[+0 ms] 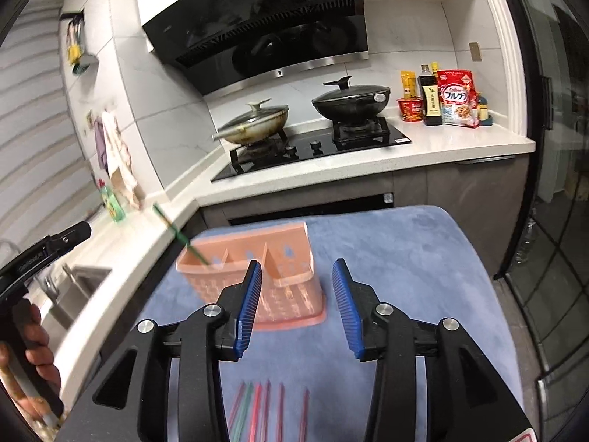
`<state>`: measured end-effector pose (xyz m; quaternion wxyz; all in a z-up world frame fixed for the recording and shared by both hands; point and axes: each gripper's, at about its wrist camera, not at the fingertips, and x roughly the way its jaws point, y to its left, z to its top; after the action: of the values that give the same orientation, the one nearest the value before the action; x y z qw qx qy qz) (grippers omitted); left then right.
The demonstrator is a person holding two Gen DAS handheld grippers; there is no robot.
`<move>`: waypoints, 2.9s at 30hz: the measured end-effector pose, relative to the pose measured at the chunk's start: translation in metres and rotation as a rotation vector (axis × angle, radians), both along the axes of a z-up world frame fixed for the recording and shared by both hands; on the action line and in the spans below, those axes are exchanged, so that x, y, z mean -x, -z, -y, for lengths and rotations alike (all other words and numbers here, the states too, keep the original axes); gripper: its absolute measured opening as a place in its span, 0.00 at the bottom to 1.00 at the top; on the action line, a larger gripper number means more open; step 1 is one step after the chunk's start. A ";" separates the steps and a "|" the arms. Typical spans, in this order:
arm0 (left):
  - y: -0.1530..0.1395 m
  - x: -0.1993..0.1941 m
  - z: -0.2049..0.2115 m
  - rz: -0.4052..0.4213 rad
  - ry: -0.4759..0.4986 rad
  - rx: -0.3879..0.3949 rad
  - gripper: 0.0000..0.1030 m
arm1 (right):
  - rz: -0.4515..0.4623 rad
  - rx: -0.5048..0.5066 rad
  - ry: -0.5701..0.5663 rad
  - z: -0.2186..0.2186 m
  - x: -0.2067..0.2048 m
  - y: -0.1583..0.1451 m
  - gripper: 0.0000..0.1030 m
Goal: Organize utensils
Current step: 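Return the left tool to the chopsticks while the right tool grasps a dark red chopstick, then grasp the red chopstick with the left tool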
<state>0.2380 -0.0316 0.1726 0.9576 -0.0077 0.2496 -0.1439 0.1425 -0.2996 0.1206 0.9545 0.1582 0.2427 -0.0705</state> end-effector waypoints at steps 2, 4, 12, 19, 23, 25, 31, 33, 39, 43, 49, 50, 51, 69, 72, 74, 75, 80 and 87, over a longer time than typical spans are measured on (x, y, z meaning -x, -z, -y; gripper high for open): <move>0.015 0.016 -0.007 -0.024 -0.006 -0.022 0.60 | -0.030 0.017 -0.001 -0.007 0.017 0.011 0.43; 0.031 0.031 -0.013 -0.046 -0.004 -0.038 0.60 | -0.055 0.019 -0.002 -0.013 0.033 0.022 0.43; 0.104 0.083 -0.028 -0.180 -0.019 -0.108 0.60 | -0.183 0.055 0.012 -0.042 0.090 0.081 0.43; 0.154 0.118 -0.039 -0.276 -0.028 -0.146 0.60 | -0.258 0.105 -0.007 -0.068 0.119 0.119 0.43; 0.170 0.129 -0.048 -0.322 -0.035 -0.131 0.60 | -0.295 0.068 -0.011 -0.076 0.129 0.141 0.43; 0.177 0.134 -0.050 -0.334 -0.037 -0.131 0.60 | -0.308 0.068 -0.020 -0.083 0.132 0.148 0.43; 0.188 0.146 -0.056 -0.365 -0.045 -0.118 0.60 | -0.332 0.077 -0.039 -0.095 0.139 0.162 0.38; 0.191 0.149 -0.058 -0.373 -0.049 -0.119 0.60 | -0.340 0.072 -0.041 -0.096 0.140 0.166 0.34; 0.197 0.157 -0.061 -0.387 -0.048 -0.121 0.60 | -0.365 0.058 -0.045 -0.097 0.139 0.175 0.26; 0.201 0.161 -0.061 -0.397 -0.042 -0.132 0.60 | -0.377 0.047 -0.055 -0.098 0.138 0.179 0.20; 0.203 0.165 -0.061 -0.414 -0.031 -0.130 0.60 | -0.381 0.054 -0.064 -0.101 0.139 0.183 0.14; 0.204 0.166 -0.061 -0.423 -0.027 -0.124 0.60 | -0.381 0.056 -0.065 -0.101 0.140 0.183 0.13; 0.204 0.166 -0.062 -0.428 -0.025 -0.118 0.60 | -0.381 0.057 -0.066 -0.101 0.140 0.184 0.12; 0.217 0.179 -0.047 -0.456 0.005 -0.149 0.60 | -0.381 0.050 -0.063 -0.100 0.142 0.185 0.07; 0.221 0.177 -0.049 -0.469 -0.006 -0.148 0.60 | -0.380 0.049 -0.063 -0.100 0.142 0.185 0.07; 0.222 0.177 -0.048 -0.463 -0.008 -0.157 0.60 | -0.381 0.049 -0.063 -0.100 0.142 0.185 0.07; 0.222 0.178 -0.047 -0.460 -0.009 -0.164 0.60 | -0.380 0.049 -0.064 -0.100 0.142 0.185 0.07; 0.223 0.181 -0.045 -0.455 -0.010 -0.180 0.55 | -0.380 0.049 -0.064 -0.099 0.142 0.186 0.07; 0.220 0.183 -0.050 -0.460 -0.004 -0.152 0.28 | -0.376 0.026 -0.065 -0.098 0.143 0.186 0.07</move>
<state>0.0549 0.0180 -0.0476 0.8736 0.0314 0.4714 -0.1171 -0.0001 -0.2020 -0.0655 0.8961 0.1218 0.4209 -0.0709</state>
